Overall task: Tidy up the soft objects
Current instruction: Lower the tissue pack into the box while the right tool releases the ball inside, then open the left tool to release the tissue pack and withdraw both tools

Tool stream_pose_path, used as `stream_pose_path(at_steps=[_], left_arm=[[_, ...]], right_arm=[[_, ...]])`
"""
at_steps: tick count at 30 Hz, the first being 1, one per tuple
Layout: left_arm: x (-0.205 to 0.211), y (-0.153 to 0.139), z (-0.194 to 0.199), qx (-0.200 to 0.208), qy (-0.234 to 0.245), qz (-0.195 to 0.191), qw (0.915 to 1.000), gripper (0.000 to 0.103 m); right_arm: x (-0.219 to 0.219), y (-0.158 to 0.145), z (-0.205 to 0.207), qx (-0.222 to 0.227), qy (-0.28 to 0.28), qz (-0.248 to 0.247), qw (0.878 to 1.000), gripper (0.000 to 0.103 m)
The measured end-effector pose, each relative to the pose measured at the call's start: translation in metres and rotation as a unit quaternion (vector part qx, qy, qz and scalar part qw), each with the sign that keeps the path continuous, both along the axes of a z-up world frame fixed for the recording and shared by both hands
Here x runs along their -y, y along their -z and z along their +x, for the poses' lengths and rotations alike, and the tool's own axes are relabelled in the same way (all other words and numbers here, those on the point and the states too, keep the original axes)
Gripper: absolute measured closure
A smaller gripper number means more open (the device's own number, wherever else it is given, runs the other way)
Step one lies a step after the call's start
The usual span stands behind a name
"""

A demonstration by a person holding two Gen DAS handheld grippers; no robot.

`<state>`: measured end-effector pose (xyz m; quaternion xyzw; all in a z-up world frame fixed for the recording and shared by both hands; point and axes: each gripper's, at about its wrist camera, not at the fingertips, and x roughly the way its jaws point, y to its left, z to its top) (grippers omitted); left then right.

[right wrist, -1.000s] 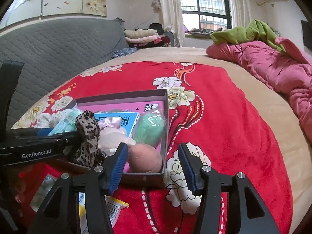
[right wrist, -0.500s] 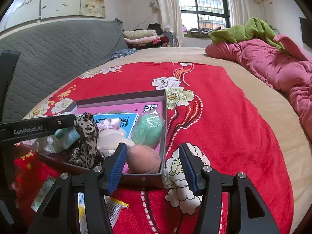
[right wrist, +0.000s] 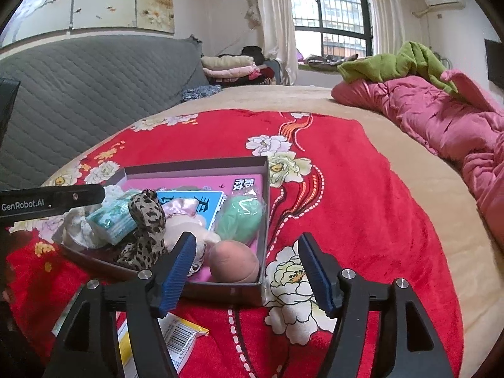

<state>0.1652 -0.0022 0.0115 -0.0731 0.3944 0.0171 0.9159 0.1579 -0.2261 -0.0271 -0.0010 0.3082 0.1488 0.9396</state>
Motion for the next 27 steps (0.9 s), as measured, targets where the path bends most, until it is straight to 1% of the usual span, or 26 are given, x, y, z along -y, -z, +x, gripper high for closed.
stream_pose_path(at_steps=[4, 13, 18, 27], left_arm=[[-0.001, -0.004, -0.008, 0.000, 0.001, 0.000, 1.0000, 0.041], [0.002, -0.011, -0.032, 0.002, 0.008, 0.007, 0.9999, 0.041], [0.001, -0.012, -0.046, -0.002, 0.012, 0.010, 0.9999, 0.041], [-0.006, -0.009, -0.067, -0.017, 0.014, 0.003, 0.9997, 0.041]], right_arm=[[0.001, -0.005, -0.006, 0.006, -0.001, -0.003, 1.000, 0.033], [-0.003, -0.012, -0.031, 0.005, -0.016, -0.012, 1.000, 0.033], [-0.008, -0.016, -0.044, 0.001, -0.020, -0.013, 1.000, 0.032], [-0.017, -0.020, -0.064, -0.010, -0.026, -0.017, 0.999, 0.032]])
